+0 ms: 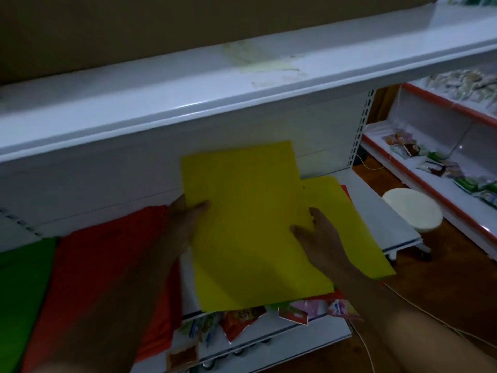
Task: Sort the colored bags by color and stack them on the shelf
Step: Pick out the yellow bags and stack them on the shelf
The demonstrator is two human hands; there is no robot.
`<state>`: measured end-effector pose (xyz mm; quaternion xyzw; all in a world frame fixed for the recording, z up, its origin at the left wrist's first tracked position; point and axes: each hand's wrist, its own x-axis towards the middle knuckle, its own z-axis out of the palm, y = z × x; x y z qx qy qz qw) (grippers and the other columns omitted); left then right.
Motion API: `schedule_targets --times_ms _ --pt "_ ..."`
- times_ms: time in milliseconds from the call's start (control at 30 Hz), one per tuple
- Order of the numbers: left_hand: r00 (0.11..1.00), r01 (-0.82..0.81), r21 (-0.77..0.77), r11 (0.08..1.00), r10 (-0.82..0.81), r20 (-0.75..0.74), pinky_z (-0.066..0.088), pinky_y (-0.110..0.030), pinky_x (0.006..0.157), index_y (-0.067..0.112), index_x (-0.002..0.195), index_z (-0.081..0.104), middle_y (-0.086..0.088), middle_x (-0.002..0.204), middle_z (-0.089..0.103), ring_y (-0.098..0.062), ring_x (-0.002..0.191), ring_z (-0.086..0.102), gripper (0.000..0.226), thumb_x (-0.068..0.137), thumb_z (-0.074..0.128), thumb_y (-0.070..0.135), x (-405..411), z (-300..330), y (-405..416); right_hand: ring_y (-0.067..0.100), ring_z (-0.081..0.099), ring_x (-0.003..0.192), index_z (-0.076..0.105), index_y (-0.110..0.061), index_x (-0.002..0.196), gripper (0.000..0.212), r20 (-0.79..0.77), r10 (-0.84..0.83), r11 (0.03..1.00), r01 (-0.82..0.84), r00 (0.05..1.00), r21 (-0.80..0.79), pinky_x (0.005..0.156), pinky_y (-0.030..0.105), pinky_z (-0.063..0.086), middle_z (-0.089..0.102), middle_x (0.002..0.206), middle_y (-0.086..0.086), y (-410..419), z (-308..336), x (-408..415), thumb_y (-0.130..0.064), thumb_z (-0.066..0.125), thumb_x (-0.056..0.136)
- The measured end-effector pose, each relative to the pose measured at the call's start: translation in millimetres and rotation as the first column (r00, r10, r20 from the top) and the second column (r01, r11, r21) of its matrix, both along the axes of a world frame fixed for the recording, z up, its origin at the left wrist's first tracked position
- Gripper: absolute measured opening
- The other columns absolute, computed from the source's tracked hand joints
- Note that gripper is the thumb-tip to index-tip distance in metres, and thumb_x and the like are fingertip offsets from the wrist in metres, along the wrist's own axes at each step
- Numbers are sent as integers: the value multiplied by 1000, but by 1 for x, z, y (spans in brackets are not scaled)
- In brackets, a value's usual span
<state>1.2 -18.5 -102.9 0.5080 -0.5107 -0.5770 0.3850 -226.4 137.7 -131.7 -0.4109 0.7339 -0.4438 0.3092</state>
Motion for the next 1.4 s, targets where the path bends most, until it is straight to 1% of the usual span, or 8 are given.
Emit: schedule_targets --times_ms 67,200,367,467,700,900,1233,1400 --pt "995 13 -84 996 -5 101 50 -51 94 17 135 52 -7 130 60 -29 114 60 51 87 69 16 26 3 -3 12 56 93 30 -17 147 59 -47 20 999 -22 999 -35 67 15 48 52 138 5 -4 5 22 -24 59 96" --pt "977 -31 -254 967 83 195 48 -27 77 25 152 22 -3 149 37 -23 124 48 83 86 67 2 81 20 -1 23 49 127 25 -21 152 63 -196 87 992 -103 977 -72 93 33 47 43 148 2 -10 22 75 -22 58 97" --pt "932 38 -353 935 94 349 40 -1 53 26 142 43 -3 143 44 -6 91 53 61 89 60 2 169 35 -6 28 62 88 49 -21 137 39 -307 137 990 -144 942 -3 73 35 47 44 147 5 -22 39 164 -23 55 98" --pt "922 57 -318 946 71 379 45 -10 61 23 141 44 -2 143 44 -4 86 53 55 91 58 5 229 44 -9 37 62 93 48 -20 138 43 -316 161 986 -164 935 18 76 41 52 44 145 8 -30 47 219 -18 57 96" --pt "884 -60 -311 949 195 424 40 -35 106 18 141 47 -7 149 39 -27 130 45 52 91 60 10 354 65 5 28 51 118 44 -15 142 49 -336 304 950 -308 892 41 93 32 42 40 146 9 -34 57 339 -17 57 95" --pt "857 -187 -308 933 308 413 49 -30 86 11 148 33 -8 141 48 -23 113 56 62 91 58 6 451 74 54 26 39 134 37 -16 147 52 -390 437 888 -457 810 47 107 42 38 34 151 5 -36 60 420 -22 54 99" --pt "730 -422 -318 849 526 437 44 -48 103 17 146 35 -10 145 41 -33 126 47 67 88 67 11 608 72 109 25 36 137 36 -17 148 51 -435 587 777 -625 683 66 109 38 34 32 152 4 -38 64 564 -23 52 99" --pt "679 -465 -325 823 568 466 49 -46 85 13 145 39 -26 131 53 -44 103 58 57 92 60 10 693 65 90 25 39 135 40 -11 146 52 -414 602 755 -655 683 16 107 34 33 38 148 9 -65 61 652 -18 56 97"
